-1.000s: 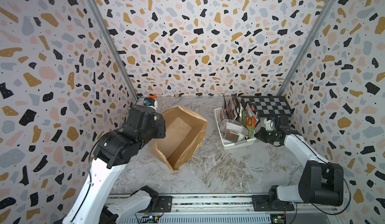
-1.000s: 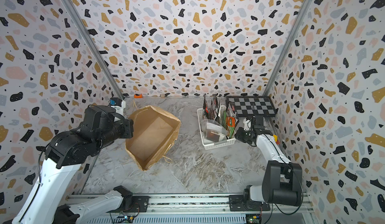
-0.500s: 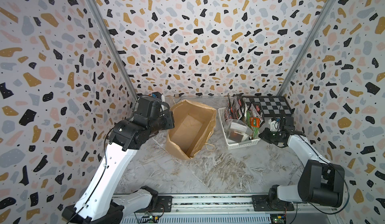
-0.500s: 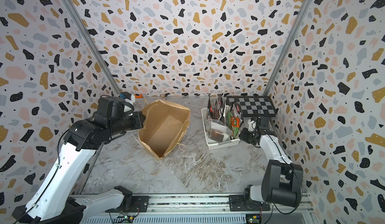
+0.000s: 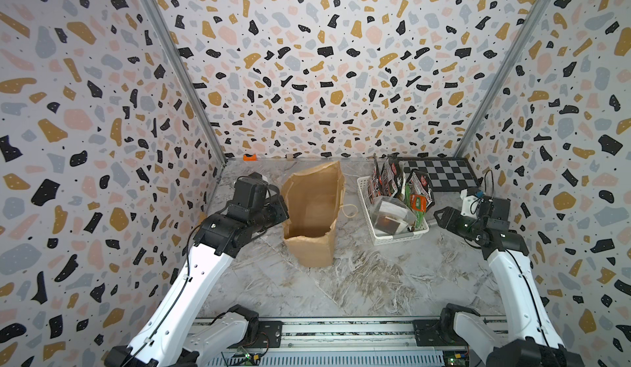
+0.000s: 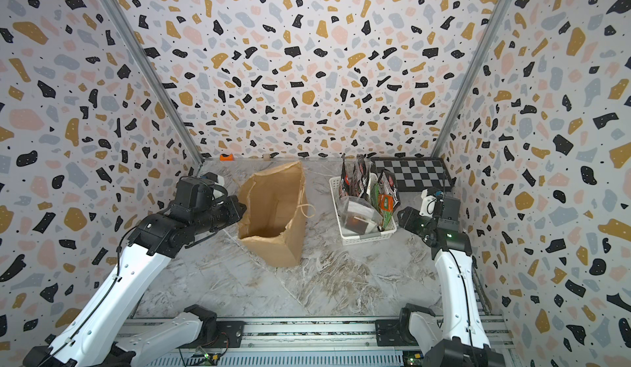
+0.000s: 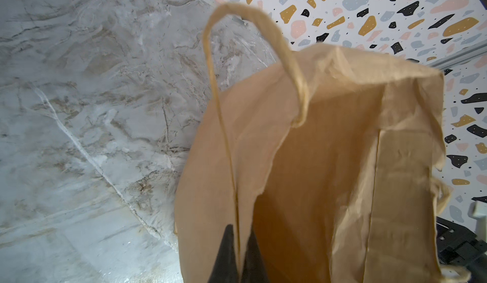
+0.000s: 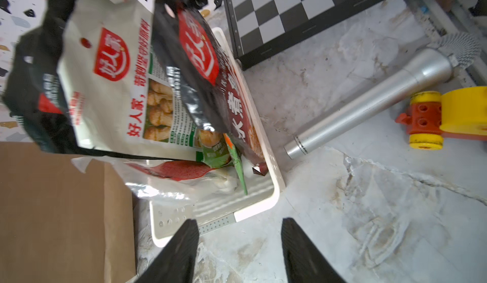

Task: Place the condiment packets inside the bag
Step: Place the paper bag at the center of the board, then pick up the condiment packet from the storage box.

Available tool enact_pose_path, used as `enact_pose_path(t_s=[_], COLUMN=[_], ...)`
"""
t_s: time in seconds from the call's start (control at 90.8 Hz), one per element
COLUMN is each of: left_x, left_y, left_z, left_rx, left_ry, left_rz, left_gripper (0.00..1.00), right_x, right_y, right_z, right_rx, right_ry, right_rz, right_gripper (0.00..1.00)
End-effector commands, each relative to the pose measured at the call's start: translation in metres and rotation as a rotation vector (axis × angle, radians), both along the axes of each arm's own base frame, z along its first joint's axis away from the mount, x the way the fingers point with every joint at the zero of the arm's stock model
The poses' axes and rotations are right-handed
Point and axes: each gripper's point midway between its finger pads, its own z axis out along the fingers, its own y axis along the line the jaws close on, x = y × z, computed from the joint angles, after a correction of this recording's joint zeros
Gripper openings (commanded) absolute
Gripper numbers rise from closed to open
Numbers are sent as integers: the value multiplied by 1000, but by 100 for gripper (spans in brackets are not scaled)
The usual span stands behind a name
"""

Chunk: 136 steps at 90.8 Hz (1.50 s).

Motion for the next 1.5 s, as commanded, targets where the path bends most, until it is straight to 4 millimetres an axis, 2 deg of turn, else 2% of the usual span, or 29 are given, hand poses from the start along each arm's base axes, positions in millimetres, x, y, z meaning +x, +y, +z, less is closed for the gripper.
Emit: enact_pose_path(t_s=[0.0, 0.088, 0.275, 0.407, 0.551, 0.683, 0.771, 1.024, 1.211, 1.311, 1.399, 1.454, 1.487], left_x=[0, -5, -10, -12, -14, -18, -21, -28, -31, -33, -34, -35, -35], left_y=[2, 6, 7, 2, 0, 0, 1, -4, -3, -3, -2, -1, -1], left_z=[11, 11, 10, 12, 15, 18, 19, 22, 18, 17, 17, 18, 18], left_rx=[-24, -3, -9, -7, 12, 51, 72, 101, 117, 129, 142, 146, 147], left_ry=[-69, -78, -107, -123, -141, -154, -160, -174, -163, -159, -160, -162, -163], left_rz=[3, 4, -7, -49, -90, -127, -149, -222, -240, -253, -260, -260, -261], left_gripper=[0, 0, 0, 0, 0, 0, 0, 0, 0, 0, 0, 0, 0], right_x=[-2, 4, 21, 37, 62, 89, 104, 132, 147, 150, 151, 150, 149], right_y=[11, 36, 99, 151, 185, 193, 191, 190, 192, 191, 188, 186, 185], right_z=[38, 64, 90, 99, 96, 77, 61, 23, -2, -10, -10, -6, -3], right_rx=[-3, 43, -54, -111, -188, -234, -281, -358, -391, -406, -418, -429, -434], right_ry=[-97, -166, -192, -194, -173, -108, -76, -13, 27, 44, 42, 33, 23], right_rz=[63, 178, 325, 447, 503, 491, 463, 438, 433, 427, 418, 412, 409], right_gripper=[56, 56, 49, 49, 53, 56, 56, 54, 42, 32, 17, 0, 0])
